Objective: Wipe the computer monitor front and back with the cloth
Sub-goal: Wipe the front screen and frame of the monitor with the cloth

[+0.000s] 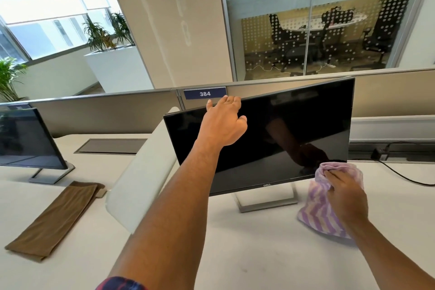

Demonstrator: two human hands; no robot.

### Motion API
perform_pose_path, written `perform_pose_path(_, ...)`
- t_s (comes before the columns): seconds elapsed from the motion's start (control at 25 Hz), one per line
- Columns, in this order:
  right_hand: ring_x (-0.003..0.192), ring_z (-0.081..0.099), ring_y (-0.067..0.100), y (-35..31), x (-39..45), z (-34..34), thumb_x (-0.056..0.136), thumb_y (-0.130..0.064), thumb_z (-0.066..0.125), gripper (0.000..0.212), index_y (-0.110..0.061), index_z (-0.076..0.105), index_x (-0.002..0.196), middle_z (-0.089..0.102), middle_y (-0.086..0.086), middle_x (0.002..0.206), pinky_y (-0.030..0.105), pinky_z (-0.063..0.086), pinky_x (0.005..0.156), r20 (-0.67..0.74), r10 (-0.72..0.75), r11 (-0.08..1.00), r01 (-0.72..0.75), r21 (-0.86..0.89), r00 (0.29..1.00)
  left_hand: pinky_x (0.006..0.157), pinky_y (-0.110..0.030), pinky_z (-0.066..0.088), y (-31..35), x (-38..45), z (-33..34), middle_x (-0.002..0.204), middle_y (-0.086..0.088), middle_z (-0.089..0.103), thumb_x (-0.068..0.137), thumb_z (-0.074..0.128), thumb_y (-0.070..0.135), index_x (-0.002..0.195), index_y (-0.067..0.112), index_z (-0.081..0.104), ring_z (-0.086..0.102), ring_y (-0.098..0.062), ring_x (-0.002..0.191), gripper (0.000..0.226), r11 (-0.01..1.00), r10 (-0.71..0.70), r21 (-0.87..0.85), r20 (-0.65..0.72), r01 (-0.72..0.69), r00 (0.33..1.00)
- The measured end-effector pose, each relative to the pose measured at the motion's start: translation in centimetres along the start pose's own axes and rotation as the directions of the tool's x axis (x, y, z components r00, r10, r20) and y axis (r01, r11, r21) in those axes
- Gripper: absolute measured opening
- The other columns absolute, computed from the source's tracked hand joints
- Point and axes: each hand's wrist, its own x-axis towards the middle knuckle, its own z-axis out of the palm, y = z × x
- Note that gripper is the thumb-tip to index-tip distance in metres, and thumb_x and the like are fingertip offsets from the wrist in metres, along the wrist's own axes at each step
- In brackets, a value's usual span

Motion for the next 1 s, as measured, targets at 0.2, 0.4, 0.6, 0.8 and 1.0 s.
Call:
perform_pose_path(0.2,0.1,0.068,0.034,-5.0,-1.2,3.3,0.078,-0.008,0.05,0.045,-0.002,0.072,0.116,0.072,0.012,0.11,0.037,0.045,0.094,0.088,-0.273,0.959,0.263,0.107,0.958,0.122,-0.056,0.012,-0.2,0.3,0.3,0.161,-0.004,0.031,0.099,0.041,0.034,0.155,0.011,0.03,0.021,-0.022,0.151,0.061,1.0,-0.001,0.009,-0.02,0.001,1.0)
perform_pose_path(0.4,0.092,0.067,0.025,-13.6,-2.1,5.9,0.079,-0.012,0.048,0.047,-0.005,0.068,0.12,0.069,0.007,0.105,0.034,0.057,0.081,0.134,-0.617,0.784,0.589,0.196,0.776,0.121,-0.055,0.017,-0.5,0.6,0.8,0.16,-0.004,0.033,0.097,0.04,0.037,0.154,0.012,0.031,0.024,-0.022,0.15,0.063,0.999,-0.001,0.033,-0.049,0.002,0.999)
perform_pose_path(0.6,0.097,0.066,0.022,-10.5,-0.8,4.8,0.081,-0.012,0.061,0.042,-0.012,0.066,0.122,0.068,0.002,0.109,0.036,0.057,0.085,0.22,-0.612,0.791,0.596,0.141,0.76,0.121,-0.054,0.015,-0.7,0.6,0.7,0.161,-0.004,0.031,0.097,0.04,0.036,0.155,0.012,0.03,0.022,-0.021,0.151,0.063,1.0,0.006,0.027,-0.034,-0.005,0.999)
perform_pose_path(0.8,0.093,0.066,0.023,-3.2,1.0,0.9,0.076,-0.02,0.053,0.045,-0.009,0.071,0.115,0.07,0.004,0.107,0.033,0.045,0.09,0.178,-0.576,0.816,0.575,0.064,0.797,0.122,-0.055,0.014,-0.7,0.5,0.3,0.162,-0.004,0.029,0.097,0.042,0.034,0.155,0.013,0.029,0.02,-0.021,0.151,0.063,1.0,0.006,0.023,-0.006,-0.006,1.0)
perform_pose_path(1.0,0.093,0.071,0.036,0.9,1.4,-0.2,0.067,0.003,0.075,0.046,-0.002,0.071,0.112,0.072,0.014,0.106,0.044,0.056,0.087,0.189,-0.381,0.911,0.403,-0.091,0.905,0.121,-0.056,0.015,-0.8,0.5,0.3,0.161,-0.005,0.031,0.096,0.044,0.034,0.153,0.011,0.031,0.021,-0.023,0.151,0.063,0.999,0.02,0.031,0.013,-0.02,1.0)
